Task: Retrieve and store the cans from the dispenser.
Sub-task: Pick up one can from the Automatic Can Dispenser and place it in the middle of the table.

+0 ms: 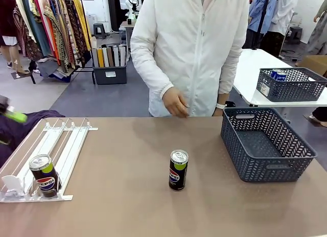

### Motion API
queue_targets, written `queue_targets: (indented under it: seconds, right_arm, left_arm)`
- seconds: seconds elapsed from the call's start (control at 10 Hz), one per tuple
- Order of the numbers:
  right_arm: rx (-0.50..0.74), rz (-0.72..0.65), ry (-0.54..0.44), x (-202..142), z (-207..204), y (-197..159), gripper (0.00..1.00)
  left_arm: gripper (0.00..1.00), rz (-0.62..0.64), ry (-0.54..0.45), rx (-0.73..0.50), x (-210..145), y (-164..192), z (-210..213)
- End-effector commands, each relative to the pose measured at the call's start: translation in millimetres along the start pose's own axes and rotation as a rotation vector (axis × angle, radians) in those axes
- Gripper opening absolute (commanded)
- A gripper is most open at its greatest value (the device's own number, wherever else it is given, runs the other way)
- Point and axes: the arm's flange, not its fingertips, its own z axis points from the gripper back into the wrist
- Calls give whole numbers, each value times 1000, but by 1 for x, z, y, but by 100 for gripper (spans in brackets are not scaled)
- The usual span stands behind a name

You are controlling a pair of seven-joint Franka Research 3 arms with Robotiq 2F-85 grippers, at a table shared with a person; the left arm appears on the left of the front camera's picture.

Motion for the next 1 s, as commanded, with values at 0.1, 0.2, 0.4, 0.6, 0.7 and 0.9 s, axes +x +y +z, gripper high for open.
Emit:
queue_targets:
  seconds: [0.1, 0.2, 0.4, 0.6, 0.7, 0.9]
  right_arm:
    - [28, 6, -13, 2, -2, 3, 100]
    - [28, 6, -13, 2, -2, 3, 100]
    - [28, 6, -13, 2, -2, 3, 100]
    - [28, 6, -13, 2, -2, 3, 100]
    - [28, 6, -13, 2, -2, 3, 100]
    - [28, 6, -13, 2, -2, 3, 100]
  left_arm:
    - [100, -105, 167, 577, -4, -47, -69]
    - [100, -55, 57, 738, 4, -55, -81]
    - [100, -89, 57, 495, -5, -64, -77]
    - [100, -89, 57, 495, -5, -64, -77]
    - [100, -89, 57, 495, -5, -64, -77]
    - [100, -83, 44, 604, 0, -64, -87]
